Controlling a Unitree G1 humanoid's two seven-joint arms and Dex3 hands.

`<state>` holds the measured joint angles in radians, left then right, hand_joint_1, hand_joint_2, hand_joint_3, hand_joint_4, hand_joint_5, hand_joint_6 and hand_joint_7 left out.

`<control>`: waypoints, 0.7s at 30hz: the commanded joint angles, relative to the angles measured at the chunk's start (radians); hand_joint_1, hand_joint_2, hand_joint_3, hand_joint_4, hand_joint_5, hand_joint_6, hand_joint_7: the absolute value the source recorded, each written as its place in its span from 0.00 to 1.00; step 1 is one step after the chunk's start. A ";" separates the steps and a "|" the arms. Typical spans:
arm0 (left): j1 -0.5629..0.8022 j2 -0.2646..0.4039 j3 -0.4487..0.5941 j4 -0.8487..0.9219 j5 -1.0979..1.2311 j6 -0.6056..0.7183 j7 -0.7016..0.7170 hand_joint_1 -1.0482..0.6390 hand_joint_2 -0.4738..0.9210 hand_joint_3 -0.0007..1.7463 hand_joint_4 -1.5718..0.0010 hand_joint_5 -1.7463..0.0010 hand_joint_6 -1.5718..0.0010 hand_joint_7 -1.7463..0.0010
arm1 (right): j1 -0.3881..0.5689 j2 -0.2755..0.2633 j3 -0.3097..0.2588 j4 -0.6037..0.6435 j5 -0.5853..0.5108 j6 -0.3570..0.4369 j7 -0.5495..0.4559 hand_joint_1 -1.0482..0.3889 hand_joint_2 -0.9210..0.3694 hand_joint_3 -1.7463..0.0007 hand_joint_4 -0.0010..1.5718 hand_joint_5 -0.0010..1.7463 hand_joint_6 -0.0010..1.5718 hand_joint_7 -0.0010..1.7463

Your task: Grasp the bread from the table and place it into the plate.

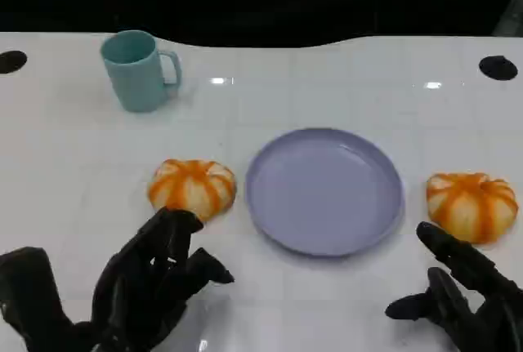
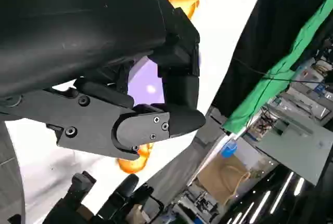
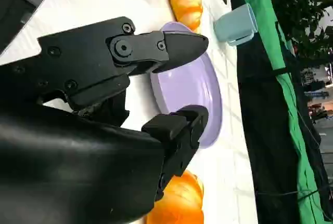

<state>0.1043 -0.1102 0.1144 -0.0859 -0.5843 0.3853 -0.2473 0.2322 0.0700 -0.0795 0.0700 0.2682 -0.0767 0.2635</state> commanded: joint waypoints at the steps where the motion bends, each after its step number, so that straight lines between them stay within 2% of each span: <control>1: -0.005 0.013 0.006 0.014 0.011 -0.021 -0.011 0.34 1.00 0.30 0.59 0.00 0.69 0.07 | -0.005 -0.005 -0.009 -0.005 0.018 0.004 -0.001 0.19 0.00 0.84 0.53 0.56 0.75 0.02; 11: -0.004 0.032 -0.008 0.013 0.033 -0.047 -0.029 0.33 1.00 0.30 0.59 0.00 0.69 0.05 | 0.003 -0.008 -0.003 -0.012 0.014 -0.004 0.002 0.20 0.00 0.84 0.54 0.55 0.75 0.02; 17: -0.040 0.055 -0.038 0.063 0.137 -0.188 -0.068 0.33 1.00 0.31 0.57 0.00 0.69 0.05 | 0.006 -0.006 0.002 -0.017 0.010 -0.009 0.000 0.20 0.00 0.83 0.54 0.54 0.75 0.02; 21: -0.074 0.063 -0.044 0.087 0.191 -0.263 -0.065 0.32 1.00 0.28 0.56 0.00 0.67 0.10 | 0.005 -0.005 0.006 -0.024 0.007 0.002 -0.009 0.20 0.00 0.83 0.54 0.55 0.76 0.02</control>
<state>0.0552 -0.0691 0.0726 -0.0123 -0.4337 0.1755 -0.3074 0.2336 0.0726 -0.0678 0.0615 0.2707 -0.0742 0.2615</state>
